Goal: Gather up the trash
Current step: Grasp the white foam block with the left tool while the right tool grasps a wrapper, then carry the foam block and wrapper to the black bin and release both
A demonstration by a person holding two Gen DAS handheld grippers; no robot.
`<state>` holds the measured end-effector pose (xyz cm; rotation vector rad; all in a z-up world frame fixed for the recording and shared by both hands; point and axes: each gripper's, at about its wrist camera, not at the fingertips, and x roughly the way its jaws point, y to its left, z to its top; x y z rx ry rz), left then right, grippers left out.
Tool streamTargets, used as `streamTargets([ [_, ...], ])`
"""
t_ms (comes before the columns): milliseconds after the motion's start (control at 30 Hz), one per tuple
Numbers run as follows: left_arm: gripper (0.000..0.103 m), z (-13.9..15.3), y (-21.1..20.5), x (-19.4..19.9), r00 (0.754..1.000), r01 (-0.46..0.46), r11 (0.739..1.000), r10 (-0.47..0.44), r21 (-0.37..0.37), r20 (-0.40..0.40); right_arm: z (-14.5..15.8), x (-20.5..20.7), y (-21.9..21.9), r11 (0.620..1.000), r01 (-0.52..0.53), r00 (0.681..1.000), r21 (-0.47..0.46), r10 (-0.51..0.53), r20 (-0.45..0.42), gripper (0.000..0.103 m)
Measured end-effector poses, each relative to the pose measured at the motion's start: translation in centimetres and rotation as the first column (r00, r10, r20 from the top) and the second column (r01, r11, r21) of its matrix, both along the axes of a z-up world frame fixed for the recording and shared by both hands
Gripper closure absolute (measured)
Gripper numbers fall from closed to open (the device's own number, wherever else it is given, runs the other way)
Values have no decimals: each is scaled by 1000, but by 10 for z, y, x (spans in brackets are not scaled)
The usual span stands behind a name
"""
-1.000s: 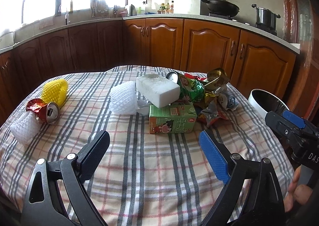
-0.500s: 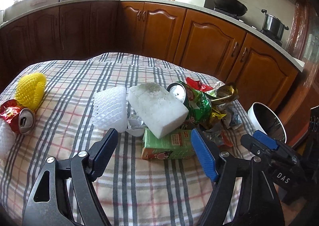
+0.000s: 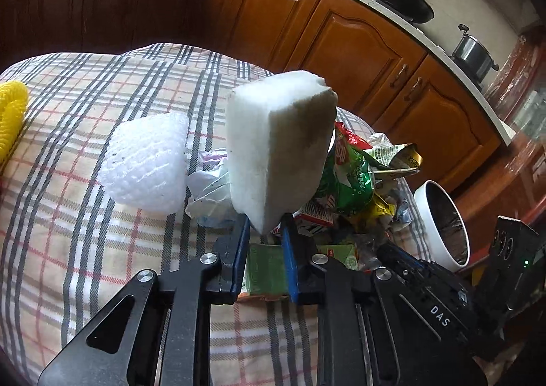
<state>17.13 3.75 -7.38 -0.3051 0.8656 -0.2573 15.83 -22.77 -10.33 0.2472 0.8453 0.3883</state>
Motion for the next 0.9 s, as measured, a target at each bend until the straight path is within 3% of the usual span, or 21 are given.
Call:
streamTargets([
  [233,88,7,-4,-34,999,36,999,-37,35,39,7,-23,-19,1000,9,1000,23,-9,17,102],
  [333,89,1,-6,-48,997,71,997,-71,12,6,13,-32,-28,1000,10,1000,26,-10,24,103],
  [500,89,-4,-18,-71,993,118,992,-118,35,-4,17,-51,-39,999,22,999,36,-24,38,103],
  [700,89,8,-45,-88,982,185,981,-186,54,31,33,-63,-50,997,58,996,44,-61,70,103],
  [900,89,8,-86,-85,964,265,961,-267,73,17,40,-74,-81,992,119,989,49,-123,85,103],
])
